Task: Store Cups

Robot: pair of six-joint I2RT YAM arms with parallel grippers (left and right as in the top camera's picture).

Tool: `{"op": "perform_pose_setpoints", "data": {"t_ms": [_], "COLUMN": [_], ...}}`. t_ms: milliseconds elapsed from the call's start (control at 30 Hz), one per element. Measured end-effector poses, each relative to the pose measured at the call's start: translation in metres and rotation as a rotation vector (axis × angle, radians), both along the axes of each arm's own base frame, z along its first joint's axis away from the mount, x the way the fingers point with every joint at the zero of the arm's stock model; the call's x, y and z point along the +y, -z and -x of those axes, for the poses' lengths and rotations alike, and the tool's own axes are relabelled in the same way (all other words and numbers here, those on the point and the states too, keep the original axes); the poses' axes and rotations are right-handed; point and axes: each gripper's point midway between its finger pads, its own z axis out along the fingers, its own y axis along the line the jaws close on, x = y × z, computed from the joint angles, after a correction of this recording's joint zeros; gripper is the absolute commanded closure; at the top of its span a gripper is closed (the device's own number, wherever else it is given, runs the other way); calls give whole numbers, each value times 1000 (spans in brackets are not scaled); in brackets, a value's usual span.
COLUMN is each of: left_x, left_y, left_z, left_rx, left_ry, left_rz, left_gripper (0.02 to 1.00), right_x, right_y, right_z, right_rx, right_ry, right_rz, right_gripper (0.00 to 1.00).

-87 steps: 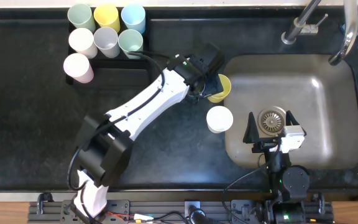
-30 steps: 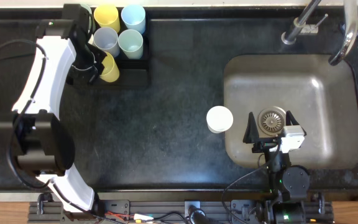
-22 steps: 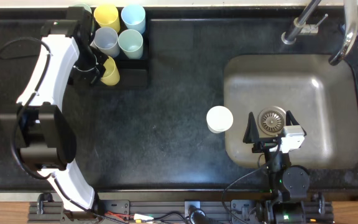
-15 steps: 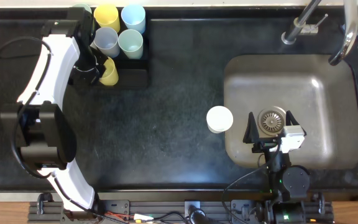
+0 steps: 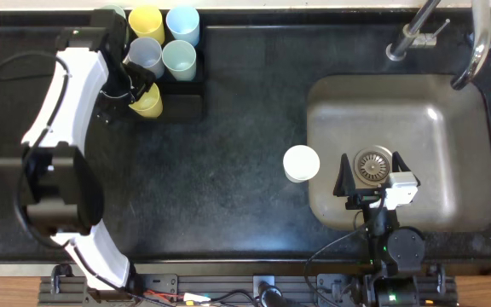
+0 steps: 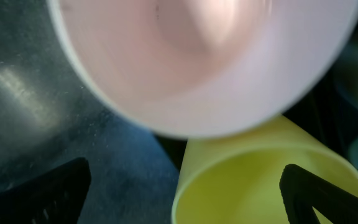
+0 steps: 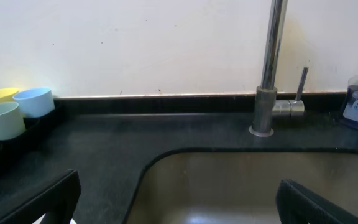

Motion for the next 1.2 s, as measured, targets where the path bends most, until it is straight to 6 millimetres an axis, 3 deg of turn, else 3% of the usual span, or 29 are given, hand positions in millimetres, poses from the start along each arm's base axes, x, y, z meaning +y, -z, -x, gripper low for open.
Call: {"op": "perform_pose_setpoints", "data": {"t_ms": [133, 233, 300, 400, 433, 467, 533, 633, 700, 800, 900, 1100, 1200], "left_x": [0, 2, 3, 3, 4, 8, 14, 10, -2, -27, -35, -37, -33], "left_y": [-54, -116, -145, -161, -153, -145, -112, -77, -70, -90, -87, -41, -46], "left_z": [28, 86, 125, 183, 207, 213, 218, 185, 160, 138, 141, 146, 146], "left_rx": [-55, -100, -128, -188, -199, -243, -332, -610, -837, -1223, -1313, -1274, -1284], "left_ry": [0, 1, 9, 59, 82, 93, 142, 288, 452, 757, 861, 962, 952], "left_rz": [0, -6, -30, -86, -106, -125, -165, -218, -272, -468, -557, -623, -666], "left_gripper": [20, 20, 20, 20, 23, 20, 20, 20, 20, 23, 20, 20, 20], "right_x": [0, 0, 0, 0, 0, 0, 0, 0, 0, 0, 0, 0, 0], "right_y": [0, 0, 0, 0, 0, 1, 0, 0, 0, 0, 0, 0, 0], "right_z": [0, 0, 0, 0, 0, 0, 0, 0, 0, 0, 0, 0, 0], "right_rx": [0, -1, 1, 0, 0, 3, 0, 0, 1, 0, -1, 1, 0], "right_ry": [0, -1, 0, 0, 0, 0, -1, 0, 0, -1, 0, 0, 0], "right_rz": [1, 0, 0, 1, 0, 1, 1, 0, 0, 0, 0, 0, 0], "right_gripper": [5, 3, 3, 3, 5, 5, 3, 5, 3, 5, 5, 5, 3]}}
